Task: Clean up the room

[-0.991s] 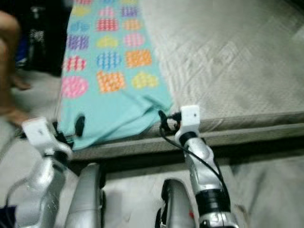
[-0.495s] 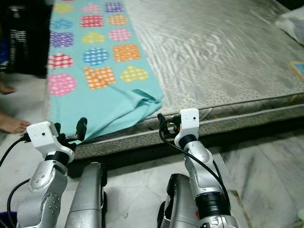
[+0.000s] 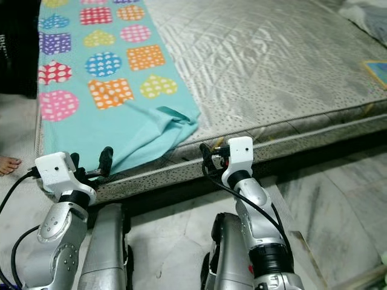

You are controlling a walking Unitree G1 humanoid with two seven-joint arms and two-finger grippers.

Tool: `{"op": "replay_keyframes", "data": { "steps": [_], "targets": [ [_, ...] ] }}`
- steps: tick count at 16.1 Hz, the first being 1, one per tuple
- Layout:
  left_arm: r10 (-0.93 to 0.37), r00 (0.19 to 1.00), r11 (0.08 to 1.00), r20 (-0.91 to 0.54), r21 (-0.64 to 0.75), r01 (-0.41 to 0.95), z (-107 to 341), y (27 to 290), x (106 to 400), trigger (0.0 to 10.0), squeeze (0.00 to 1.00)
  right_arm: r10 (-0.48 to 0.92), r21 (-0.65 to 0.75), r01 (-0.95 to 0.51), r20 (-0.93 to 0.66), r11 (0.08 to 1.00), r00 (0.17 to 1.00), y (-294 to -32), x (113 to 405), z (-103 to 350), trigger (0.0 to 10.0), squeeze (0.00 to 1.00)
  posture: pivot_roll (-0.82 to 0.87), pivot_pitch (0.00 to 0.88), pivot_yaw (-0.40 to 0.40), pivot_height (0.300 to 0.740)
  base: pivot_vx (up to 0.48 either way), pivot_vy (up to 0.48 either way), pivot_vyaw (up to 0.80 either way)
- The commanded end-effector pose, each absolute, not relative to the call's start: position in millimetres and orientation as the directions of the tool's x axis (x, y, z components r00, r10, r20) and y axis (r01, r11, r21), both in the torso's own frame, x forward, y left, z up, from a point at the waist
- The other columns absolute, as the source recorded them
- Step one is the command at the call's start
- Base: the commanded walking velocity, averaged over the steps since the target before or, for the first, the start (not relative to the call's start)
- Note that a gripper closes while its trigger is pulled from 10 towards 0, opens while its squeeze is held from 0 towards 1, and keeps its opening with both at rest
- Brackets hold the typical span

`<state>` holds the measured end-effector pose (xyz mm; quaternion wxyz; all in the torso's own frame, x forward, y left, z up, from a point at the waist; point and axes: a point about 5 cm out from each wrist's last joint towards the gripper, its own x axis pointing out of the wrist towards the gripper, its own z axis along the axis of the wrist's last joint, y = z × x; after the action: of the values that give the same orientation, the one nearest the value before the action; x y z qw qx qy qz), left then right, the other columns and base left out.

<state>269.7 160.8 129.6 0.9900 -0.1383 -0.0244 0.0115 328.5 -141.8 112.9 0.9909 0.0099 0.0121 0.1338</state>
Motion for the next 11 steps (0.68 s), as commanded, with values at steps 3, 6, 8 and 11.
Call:
{"op": "replay_keyframes", "data": {
  "steps": [3,6,8,11],
  "targets": [
    [0.041,0.998,0.961,0.052,-0.275,-0.026,130.1,165.0,266.0,10.0,0.00,0.286,0.023,-0.286,-0.019,0.958,0.958,-135.3,327.4,112.8,10.0,0.00,0.11,0.246,-0.028,0.518,0.266,0.000,0.45],
    [0.038,0.998,0.961,0.053,-0.276,-0.022,130.1,164.5,265.8,10.0,0.00,0.282,0.023,-0.282,-0.024,0.959,0.959,-136.2,328.0,112.1,10.0,0.00,0.11,0.242,-0.030,0.518,0.284,0.000,0.00],
    [0.035,0.998,0.961,0.056,-0.278,-0.018,130.1,164.2,265.7,10.0,0.00,0.282,0.021,-0.281,-0.024,0.959,0.959,-136.4,328.0,111.7,10.0,0.00,0.11,0.239,-0.029,0.518,0.307,0.000,0.00],
    [0.032,0.998,0.960,0.058,-0.279,-0.014,130.3,163.8,265.7,10.0,0.00,0.281,0.018,-0.281,-0.024,0.960,0.959,-136.5,328.4,111.6,10.0,0.00,0.11,0.238,-0.029,0.518,0.331,0.000,0.00]
  ]
}}
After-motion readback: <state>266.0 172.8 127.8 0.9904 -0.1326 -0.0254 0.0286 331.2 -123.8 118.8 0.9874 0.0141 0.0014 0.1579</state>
